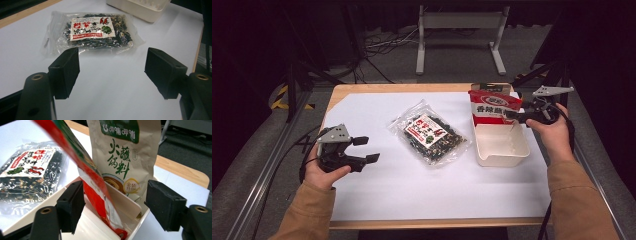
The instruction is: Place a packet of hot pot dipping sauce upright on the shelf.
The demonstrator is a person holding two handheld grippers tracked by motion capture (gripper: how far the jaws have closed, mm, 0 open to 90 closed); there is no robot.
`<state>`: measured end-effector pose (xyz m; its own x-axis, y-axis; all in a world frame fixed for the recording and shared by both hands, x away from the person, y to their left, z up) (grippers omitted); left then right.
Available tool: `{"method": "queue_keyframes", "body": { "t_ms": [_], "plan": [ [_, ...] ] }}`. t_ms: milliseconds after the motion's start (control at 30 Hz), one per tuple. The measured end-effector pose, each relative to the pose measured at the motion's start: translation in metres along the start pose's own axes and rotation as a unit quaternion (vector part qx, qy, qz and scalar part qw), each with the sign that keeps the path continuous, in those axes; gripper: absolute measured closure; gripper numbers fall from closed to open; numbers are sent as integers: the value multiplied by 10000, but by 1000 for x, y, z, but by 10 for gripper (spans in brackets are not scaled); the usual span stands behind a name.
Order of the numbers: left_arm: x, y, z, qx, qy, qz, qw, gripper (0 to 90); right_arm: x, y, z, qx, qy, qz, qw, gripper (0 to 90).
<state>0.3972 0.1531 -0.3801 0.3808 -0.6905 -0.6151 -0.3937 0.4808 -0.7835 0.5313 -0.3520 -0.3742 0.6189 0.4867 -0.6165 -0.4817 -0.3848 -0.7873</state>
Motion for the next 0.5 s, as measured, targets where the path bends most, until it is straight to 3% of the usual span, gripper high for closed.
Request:
{"method": "queue_keyframes", "body": {
  "t_ms": [200,500],
  "plan": [
    [4,-3,2,9,37,-1,10000,287,-14,-4,11,-7,51,-113,9999,299],
    [13,-10,3,107,131,13,9999,286,-44,1,38,42,268,18,9996,279]
  ]
}}
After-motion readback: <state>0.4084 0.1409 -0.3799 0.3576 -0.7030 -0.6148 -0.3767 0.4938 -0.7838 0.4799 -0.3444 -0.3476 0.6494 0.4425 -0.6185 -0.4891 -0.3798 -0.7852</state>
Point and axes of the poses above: each handheld gripper's, and its own axes: x roughly forward along the jaws, y roughly out of its underside, z roughly to its left, the point moved 7 cm from there along x, roughly forward along the jaws, and after that the axes turned 5 degrees about z, right-handed, at the moved point
